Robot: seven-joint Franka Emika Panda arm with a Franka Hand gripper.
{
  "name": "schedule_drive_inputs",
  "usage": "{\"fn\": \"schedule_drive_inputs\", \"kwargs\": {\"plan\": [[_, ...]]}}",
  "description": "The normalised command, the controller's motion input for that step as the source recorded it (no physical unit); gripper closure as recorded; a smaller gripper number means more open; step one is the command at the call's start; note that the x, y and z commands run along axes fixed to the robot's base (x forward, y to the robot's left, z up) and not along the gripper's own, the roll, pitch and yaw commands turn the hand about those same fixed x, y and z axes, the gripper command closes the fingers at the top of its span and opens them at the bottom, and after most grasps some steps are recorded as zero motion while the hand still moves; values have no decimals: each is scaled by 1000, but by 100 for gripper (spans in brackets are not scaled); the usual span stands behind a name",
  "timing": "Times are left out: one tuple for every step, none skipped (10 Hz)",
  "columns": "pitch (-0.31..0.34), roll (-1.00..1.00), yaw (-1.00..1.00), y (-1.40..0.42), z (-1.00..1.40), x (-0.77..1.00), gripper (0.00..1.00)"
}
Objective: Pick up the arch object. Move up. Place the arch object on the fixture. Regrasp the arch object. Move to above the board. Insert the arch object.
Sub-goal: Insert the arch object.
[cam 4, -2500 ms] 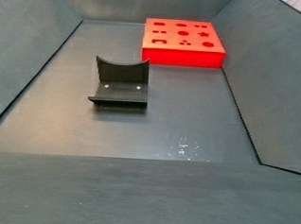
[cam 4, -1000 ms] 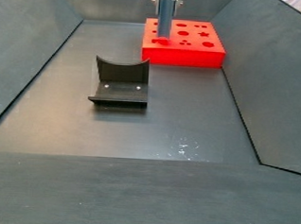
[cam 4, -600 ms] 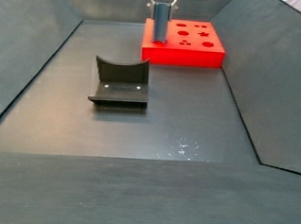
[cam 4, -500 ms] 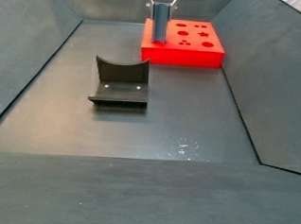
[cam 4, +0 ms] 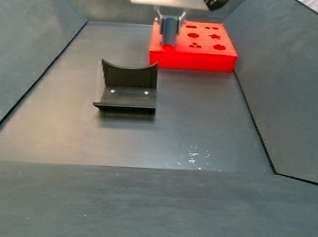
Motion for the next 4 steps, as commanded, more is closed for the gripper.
{"fn": "schedule_drive_inputs", "kwargs": {"plan": [[-47, 91, 0, -11, -463, 109, 100], [-130, -49, -23, 0, -174, 0, 100], [-44, 0, 0, 0, -20, 0, 100], [0, 0, 0, 0, 0, 0, 100]]}}
